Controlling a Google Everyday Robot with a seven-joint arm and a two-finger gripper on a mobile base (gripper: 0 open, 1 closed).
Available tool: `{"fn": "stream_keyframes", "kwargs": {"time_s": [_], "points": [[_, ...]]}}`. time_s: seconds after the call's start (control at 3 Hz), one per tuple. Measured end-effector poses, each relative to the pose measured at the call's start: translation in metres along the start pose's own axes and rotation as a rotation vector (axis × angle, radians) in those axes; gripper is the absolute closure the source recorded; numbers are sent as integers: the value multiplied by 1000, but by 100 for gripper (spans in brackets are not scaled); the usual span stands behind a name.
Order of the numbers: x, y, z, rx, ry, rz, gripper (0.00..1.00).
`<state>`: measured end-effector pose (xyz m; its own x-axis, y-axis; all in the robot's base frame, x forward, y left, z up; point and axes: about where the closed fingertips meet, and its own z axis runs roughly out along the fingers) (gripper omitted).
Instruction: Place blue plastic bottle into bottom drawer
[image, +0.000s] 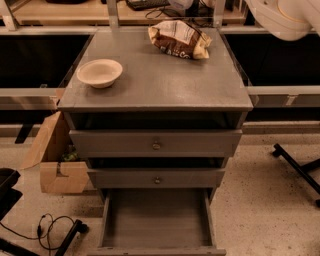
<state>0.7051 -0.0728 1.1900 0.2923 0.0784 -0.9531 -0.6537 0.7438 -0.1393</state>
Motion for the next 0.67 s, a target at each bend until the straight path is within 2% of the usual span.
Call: {"fn": "stream_keyframes", "kwargs": {"time_s": [0.33,0.67], "points": [[13,51,-34,-47,12,98,100],[61,88,-75,-70,69,181,100]]}}
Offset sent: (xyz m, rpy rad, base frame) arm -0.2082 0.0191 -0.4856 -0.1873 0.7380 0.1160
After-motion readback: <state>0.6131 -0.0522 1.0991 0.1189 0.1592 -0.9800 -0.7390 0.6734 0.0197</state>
